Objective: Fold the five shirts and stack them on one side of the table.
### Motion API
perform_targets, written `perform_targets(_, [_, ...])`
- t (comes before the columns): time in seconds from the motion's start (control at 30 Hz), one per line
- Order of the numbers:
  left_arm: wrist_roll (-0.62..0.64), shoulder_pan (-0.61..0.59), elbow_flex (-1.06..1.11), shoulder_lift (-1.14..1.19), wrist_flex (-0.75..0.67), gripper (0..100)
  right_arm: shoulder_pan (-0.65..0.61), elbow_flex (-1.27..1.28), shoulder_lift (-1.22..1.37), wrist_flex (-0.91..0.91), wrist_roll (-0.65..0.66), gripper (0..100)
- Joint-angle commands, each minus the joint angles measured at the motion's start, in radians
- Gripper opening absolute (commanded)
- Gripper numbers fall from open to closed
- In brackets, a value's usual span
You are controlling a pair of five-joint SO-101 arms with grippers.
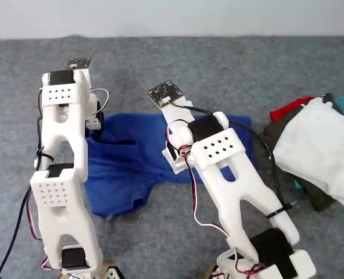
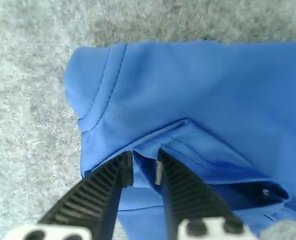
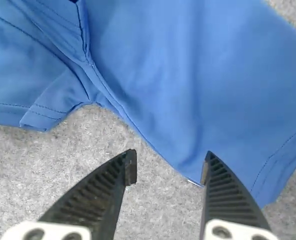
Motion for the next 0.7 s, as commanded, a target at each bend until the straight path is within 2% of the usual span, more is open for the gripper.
perform_targets(0.0, [-0.009,0.005,-0.038,-0.023,0.02,2,0.002,-0.04,0.001,0.012,-0.011,22.0])
perform_targets(0.67, [-0.06,0.023,-0.004,-0.02,0.02,1,0.001,-0.038,0.001,0.013,-0.014,22.0])
